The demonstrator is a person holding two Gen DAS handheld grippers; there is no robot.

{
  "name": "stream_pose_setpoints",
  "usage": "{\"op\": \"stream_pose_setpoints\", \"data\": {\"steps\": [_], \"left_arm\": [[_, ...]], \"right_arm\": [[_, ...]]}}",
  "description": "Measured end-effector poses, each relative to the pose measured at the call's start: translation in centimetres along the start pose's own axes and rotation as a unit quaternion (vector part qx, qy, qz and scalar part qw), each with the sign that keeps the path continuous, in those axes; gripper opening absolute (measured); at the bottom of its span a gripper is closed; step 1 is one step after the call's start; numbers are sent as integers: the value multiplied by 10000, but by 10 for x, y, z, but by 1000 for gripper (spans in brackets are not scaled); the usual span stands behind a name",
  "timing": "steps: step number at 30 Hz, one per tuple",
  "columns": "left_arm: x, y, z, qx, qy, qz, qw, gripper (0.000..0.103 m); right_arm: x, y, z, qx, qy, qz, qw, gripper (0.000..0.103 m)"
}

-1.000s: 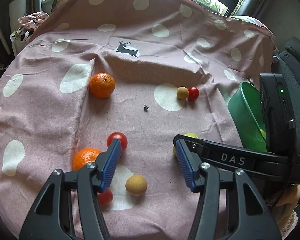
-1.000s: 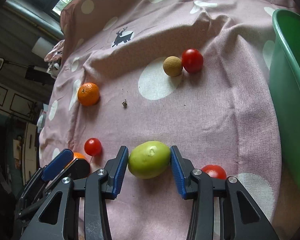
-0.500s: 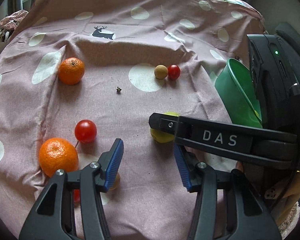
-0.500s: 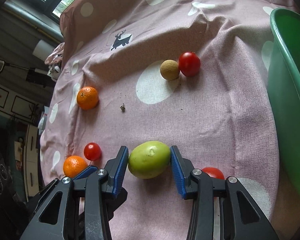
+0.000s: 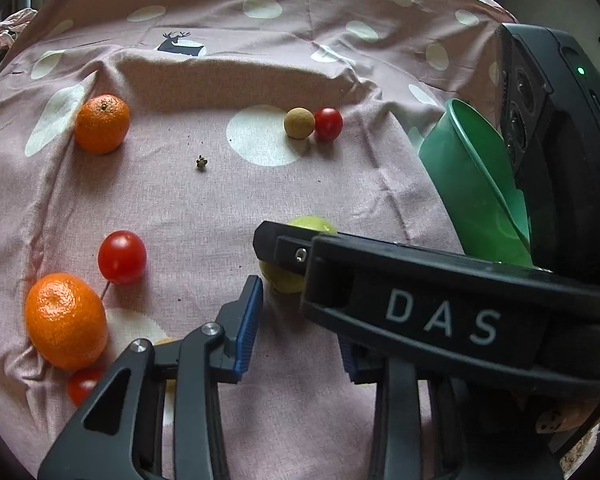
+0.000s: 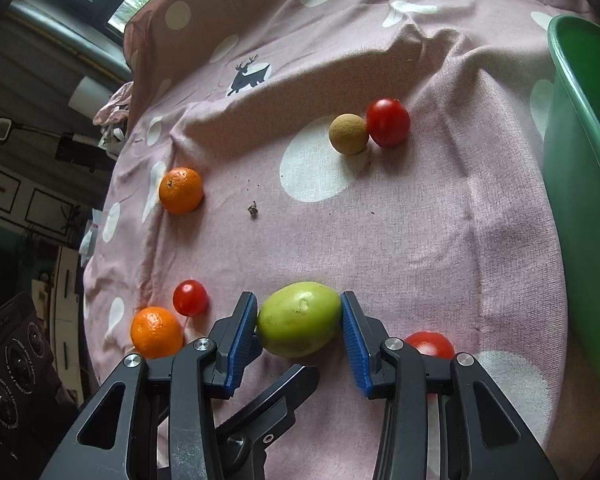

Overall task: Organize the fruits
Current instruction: 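Carry the pale green apple with the right tool over the green bowl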

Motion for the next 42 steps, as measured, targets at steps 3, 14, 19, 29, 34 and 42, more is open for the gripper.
{"op": "stream_pose_setpoints", "data": {"steps": [3, 14, 19, 29, 34, 42], "left_arm": [[-1, 0, 0, 0, 97, 8, 10000, 28], [7, 1, 0, -22, 160, -70, 9998, 28], [22, 5, -2, -44, 202, -262, 9994, 28], [60, 16, -17, -217, 257, -851, 9958, 29], [77, 21, -27, -327, 295, -1117, 9928, 29], [95, 42, -57, -687, 273, -1491, 9861, 29]], "right_arm": [[0, -1, 1, 24, -17, -7, 10000, 44], [7, -3, 4, 22, 40, -96, 9999, 44], [20, -5, 12, 113, 144, -283, 9994, 44], [61, -10, 34, 428, 274, -931, 9944, 44], [81, -10, 41, 548, 367, -1206, 9905, 45], [122, -5, 37, 583, 495, -1770, 9812, 45]]}}
Point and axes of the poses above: each gripper's, at about its wrist camera, not at the fingertips, and x roughly against the way its jaws point, z to its left, y to its top, the point moved 6 cm from there along -x, roughly the way its jaws point, and after that the axes turned 15 degrees about -x, right-handed, at the moved point
